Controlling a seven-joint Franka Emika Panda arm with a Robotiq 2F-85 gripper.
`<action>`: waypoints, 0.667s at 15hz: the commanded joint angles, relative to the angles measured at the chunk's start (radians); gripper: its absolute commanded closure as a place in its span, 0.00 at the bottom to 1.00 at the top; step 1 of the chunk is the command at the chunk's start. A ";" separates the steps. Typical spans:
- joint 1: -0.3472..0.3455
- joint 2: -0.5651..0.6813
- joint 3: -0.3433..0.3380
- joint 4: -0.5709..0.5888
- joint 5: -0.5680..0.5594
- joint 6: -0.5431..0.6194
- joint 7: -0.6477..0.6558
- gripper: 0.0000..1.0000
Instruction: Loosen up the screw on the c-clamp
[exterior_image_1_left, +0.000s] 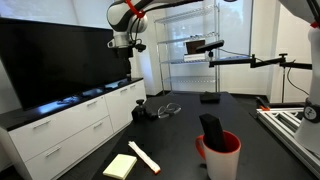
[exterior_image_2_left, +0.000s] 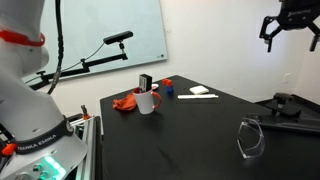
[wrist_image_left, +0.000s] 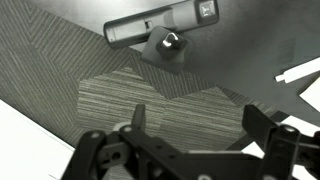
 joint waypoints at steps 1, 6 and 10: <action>0.047 -0.126 -0.011 -0.224 0.030 0.130 0.209 0.00; 0.124 -0.223 -0.010 -0.483 0.011 0.347 0.464 0.00; 0.161 -0.283 -0.015 -0.617 0.000 0.419 0.561 0.00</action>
